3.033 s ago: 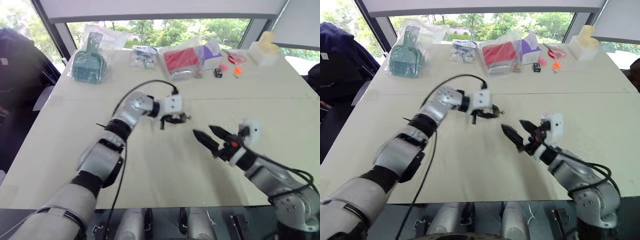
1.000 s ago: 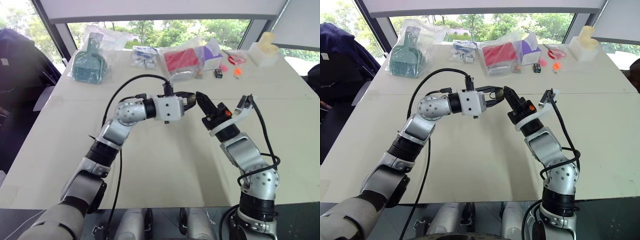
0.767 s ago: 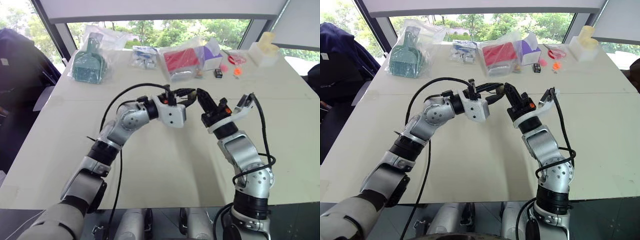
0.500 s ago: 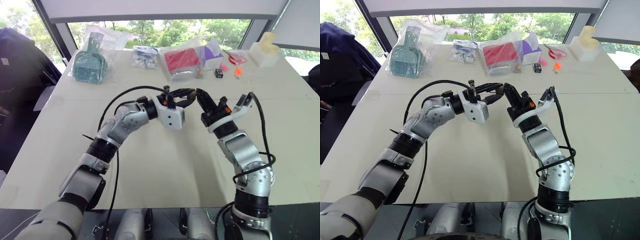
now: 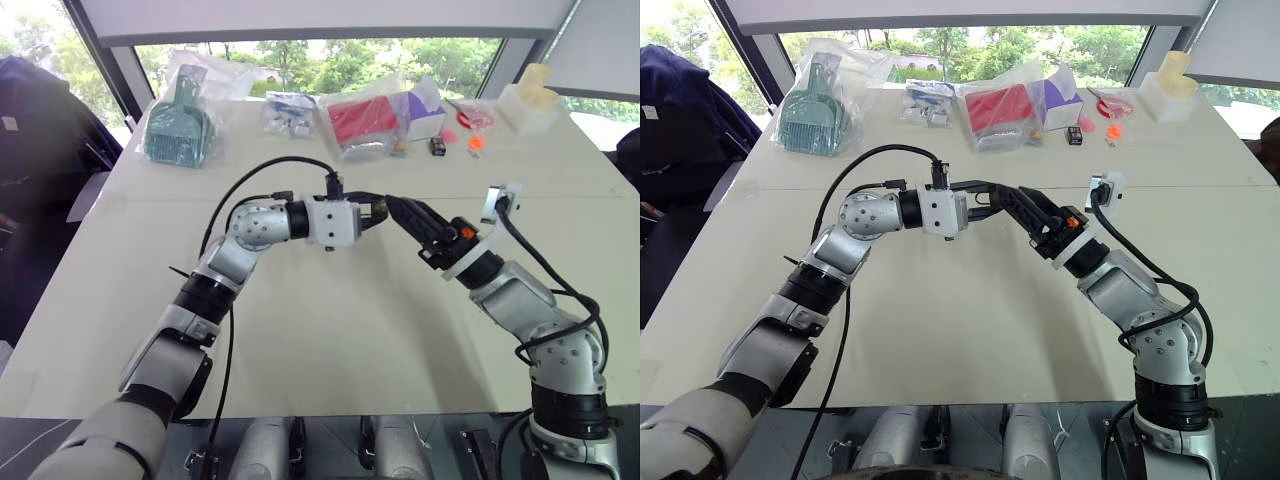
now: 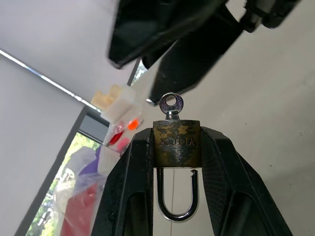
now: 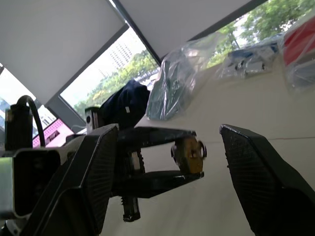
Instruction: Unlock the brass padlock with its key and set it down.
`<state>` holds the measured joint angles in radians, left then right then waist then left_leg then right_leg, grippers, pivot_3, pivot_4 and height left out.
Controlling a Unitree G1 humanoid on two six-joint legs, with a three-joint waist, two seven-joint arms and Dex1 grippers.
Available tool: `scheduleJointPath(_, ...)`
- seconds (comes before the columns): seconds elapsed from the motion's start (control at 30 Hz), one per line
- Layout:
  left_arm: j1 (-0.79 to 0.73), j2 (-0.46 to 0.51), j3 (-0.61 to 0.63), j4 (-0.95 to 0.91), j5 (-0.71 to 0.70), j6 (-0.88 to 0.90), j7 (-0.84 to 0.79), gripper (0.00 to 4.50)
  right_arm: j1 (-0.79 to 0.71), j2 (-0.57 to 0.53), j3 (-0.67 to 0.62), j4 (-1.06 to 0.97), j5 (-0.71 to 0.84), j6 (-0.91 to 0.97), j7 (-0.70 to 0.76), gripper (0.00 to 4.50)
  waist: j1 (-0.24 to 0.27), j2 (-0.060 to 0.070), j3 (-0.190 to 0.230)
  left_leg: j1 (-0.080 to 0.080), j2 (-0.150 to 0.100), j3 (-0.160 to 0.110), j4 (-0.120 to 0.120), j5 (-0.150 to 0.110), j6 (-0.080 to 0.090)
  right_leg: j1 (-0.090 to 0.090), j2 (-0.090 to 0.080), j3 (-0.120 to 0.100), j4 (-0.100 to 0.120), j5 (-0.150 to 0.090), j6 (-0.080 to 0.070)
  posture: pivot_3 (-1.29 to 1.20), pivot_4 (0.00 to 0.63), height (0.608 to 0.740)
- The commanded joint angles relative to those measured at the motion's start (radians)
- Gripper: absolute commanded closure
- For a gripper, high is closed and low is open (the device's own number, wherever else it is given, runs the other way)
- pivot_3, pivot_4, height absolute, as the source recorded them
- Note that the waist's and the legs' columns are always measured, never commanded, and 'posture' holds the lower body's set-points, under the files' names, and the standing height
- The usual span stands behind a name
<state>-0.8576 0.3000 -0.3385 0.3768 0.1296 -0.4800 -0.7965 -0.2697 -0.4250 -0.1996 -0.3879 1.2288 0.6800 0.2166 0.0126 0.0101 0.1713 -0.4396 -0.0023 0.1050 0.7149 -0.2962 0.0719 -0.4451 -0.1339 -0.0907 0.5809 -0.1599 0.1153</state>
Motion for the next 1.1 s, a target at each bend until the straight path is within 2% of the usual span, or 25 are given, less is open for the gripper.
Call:
scheduleJointPath(0.03,0.006,-0.004,0.010,-0.065,-0.023,0.000,-0.003,3.75,0.003,-0.001,-0.012,-0.003,-0.016,-0.002,0.023,1.15,0.000,0.000,0.000,0.000,0.000,0.000,0.000,0.000,0.000,0.000,0.000,0.000,0.000,0.000,0.000,0.00,0.150,0.735)
scheduleJointPath(0.27,0.019,-0.012,0.006,-0.105,-0.027,0.015,-0.013,3.75,0.010,0.022,-0.011,0.008,-0.031,0.009,0.043,1.15,0.000,0.000,0.000,0.000,0.000,0.000,0.000,0.000,0.000,0.000,0.000,0.000,0.000,0.000,0.000,0.00,0.150,0.735)
scheduleJointPath(0.37,0.020,-0.013,0.007,-0.111,-0.028,0.021,-0.014,3.75,0.014,0.035,-0.017,0.011,-0.028,0.006,0.044,1.85,0.000,0.000,0.000,0.000,0.000,0.000,0.000,0.000,0.000,0.000,0.000,0.000,0.000,0.000,0.000,0.00,0.150,0.735)
scheduleJointPath(0.53,0.021,-0.013,0.007,-0.114,-0.029,0.021,-0.014,3.75,0.027,0.041,-0.005,0.004,-0.025,0.027,0.050,4.44,0.000,0.000,0.000,0.000,0.000,0.000,0.000,0.000,0.000,0.000,0.000,0.000,0.000,0.000,0.000,0.00,0.150,0.735)
scheduleJointPath(0.77,0.017,-0.009,0.004,-0.113,-0.031,0.037,-0.029,3.75,0.027,0.046,0.001,0.002,-0.031,0.045,0.052,4.49,0.000,0.000,0.000,0.000,0.000,0.000,0.000,0.000,0.000,0.000,0.000,0.000,0.000,0.000,0.000,0.00,0.150,0.735)
scheduleJointPath(0.83,0.025,-0.003,0.009,-0.121,-0.071,0.113,-0.071,2.73,0.020,0.053,-0.002,0.010,-0.051,0.035,0.038,4.49,0.000,0.000,0.000,0.000,0.000,0.000,0.000,0.000,0.000,0.000,0.000,0.000,0.000,0.000,0.000,0.00,0.150,0.735)
scheduleJointPath(0.97,0.041,0.008,0.043,-0.135,-0.157,0.281,-0.125,1.35,0.015,0.059,-0.007,0.015,-0.071,0.031,0.027,4.49,-0.001,0.000,0.000,0.000,0.000,0.000,0.000,0.000,0.000,0.000,0.000,0.000,0.000,0.000,0.000,0.00,0.150,0.735)
scheduleJointPath(1.1,0.033,0.025,0.100,-0.147,-0.273,0.517,-0.172,1.35,0.016,0.064,-0.010,0.014,-0.077,0.028,0.023,4.49,-0.002,0.000,0.000,0.000,0.000,0.000,0.000,0.000,0.000,0.000,0.000,0.000,0.001,0.000,0.000,0.00,0.150,0.735)
